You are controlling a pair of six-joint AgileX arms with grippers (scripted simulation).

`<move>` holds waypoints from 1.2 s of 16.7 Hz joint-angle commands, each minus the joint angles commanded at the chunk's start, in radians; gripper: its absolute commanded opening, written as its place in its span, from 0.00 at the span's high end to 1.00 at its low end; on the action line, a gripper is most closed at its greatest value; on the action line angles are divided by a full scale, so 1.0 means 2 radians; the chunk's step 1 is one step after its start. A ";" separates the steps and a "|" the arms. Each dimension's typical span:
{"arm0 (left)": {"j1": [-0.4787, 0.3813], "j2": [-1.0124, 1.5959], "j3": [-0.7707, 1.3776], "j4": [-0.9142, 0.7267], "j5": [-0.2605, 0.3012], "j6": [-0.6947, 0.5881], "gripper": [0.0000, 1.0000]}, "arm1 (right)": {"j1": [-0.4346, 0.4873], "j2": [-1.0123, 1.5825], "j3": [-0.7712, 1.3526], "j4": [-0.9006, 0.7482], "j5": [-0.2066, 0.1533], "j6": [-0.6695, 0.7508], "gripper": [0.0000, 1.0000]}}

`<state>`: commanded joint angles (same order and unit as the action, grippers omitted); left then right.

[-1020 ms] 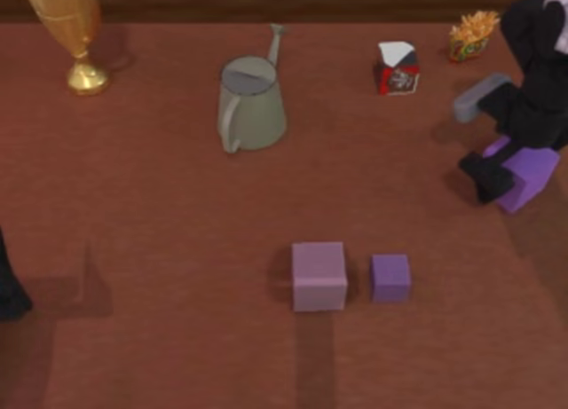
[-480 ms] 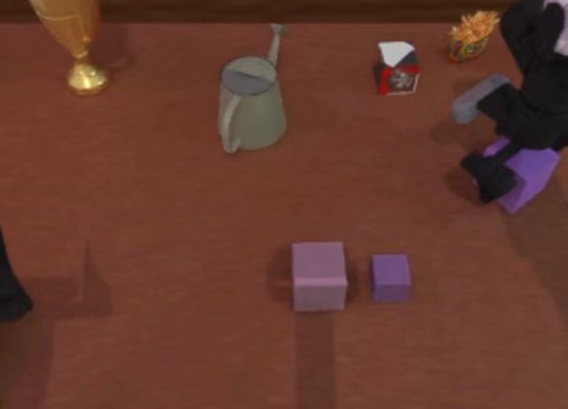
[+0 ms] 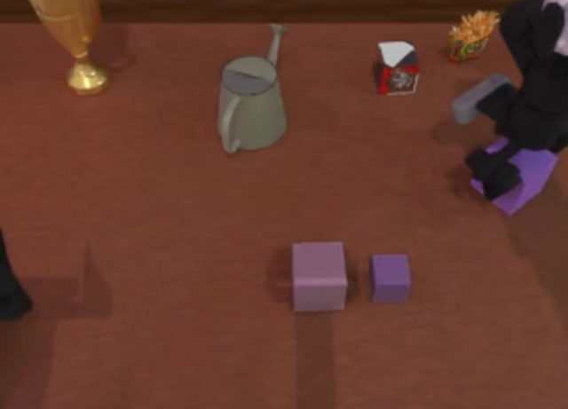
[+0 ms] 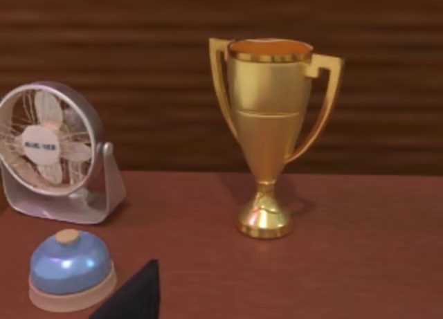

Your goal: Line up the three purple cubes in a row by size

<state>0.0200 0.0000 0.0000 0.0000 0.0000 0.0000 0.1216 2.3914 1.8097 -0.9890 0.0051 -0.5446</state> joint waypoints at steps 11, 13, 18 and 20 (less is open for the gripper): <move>0.000 0.000 0.000 0.000 0.000 0.000 0.00 | -0.001 -0.007 0.008 -0.011 -0.001 0.001 1.00; 0.000 0.000 0.000 0.000 0.000 0.000 0.00 | -0.001 -0.015 0.030 -0.041 -0.001 0.002 1.00; 0.000 0.000 0.000 0.000 0.000 0.000 0.00 | 0.003 -0.038 0.083 -0.119 -0.002 0.001 1.00; 0.000 0.000 0.000 0.000 0.000 0.000 0.00 | 0.003 -0.039 0.084 -0.120 -0.002 0.001 1.00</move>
<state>0.0200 0.0000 0.0000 0.0000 0.0000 0.0000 0.1281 2.3132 1.9767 -1.2284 0.0017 -0.5432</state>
